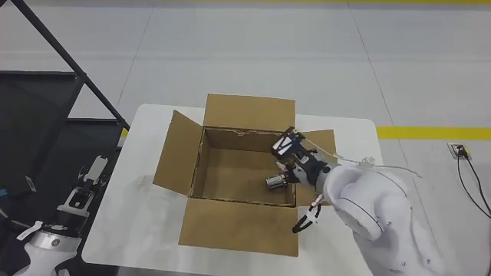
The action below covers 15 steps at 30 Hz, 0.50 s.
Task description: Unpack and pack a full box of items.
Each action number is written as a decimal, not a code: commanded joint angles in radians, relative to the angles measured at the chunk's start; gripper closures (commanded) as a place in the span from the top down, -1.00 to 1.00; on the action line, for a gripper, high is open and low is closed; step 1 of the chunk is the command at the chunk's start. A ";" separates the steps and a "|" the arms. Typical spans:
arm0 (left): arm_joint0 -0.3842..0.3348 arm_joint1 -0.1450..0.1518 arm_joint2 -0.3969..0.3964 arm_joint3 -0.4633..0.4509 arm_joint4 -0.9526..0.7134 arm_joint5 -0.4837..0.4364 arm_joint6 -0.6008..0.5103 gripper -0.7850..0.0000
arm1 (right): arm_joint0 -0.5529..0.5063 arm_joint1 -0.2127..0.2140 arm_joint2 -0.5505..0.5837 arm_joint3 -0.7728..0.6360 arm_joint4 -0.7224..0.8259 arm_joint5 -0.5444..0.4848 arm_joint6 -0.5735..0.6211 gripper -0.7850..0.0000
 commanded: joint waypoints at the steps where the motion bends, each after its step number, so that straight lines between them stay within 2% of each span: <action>1: 0.000 0.000 0.000 0.000 0.000 0.000 0.000 1.00 | 0.131 -0.017 -0.072 0.178 0.094 -0.029 0.043 0.46; 2: 0.000 0.000 0.000 0.000 0.000 0.000 0.000 1.00 | 0.183 -0.025 -0.101 0.250 0.128 -0.044 0.057 0.39; 3: 0.000 0.000 0.000 0.000 0.000 0.000 0.000 1.00 | 0.227 -0.035 -0.129 0.321 0.175 -0.062 0.065 0.47; 5: 0.000 0.000 0.000 0.000 0.000 0.000 0.000 1.00 | 0.314 -0.054 -0.182 0.465 0.268 -0.108 0.104 1.00; 8: 0.000 0.000 0.000 0.000 0.000 0.000 0.000 1.00 | 0.419 -0.084 -0.259 0.660 0.378 -0.152 0.133 1.00; 12: 0.000 0.000 0.000 0.000 0.000 0.000 0.000 1.00 | 0.516 -0.120 -0.368 0.870 0.513 -0.185 0.101 1.00; 15: 0.000 0.000 0.000 0.000 0.000 0.000 0.000 1.00 | 0.533 -0.124 -0.378 0.900 0.530 -0.188 0.098 1.00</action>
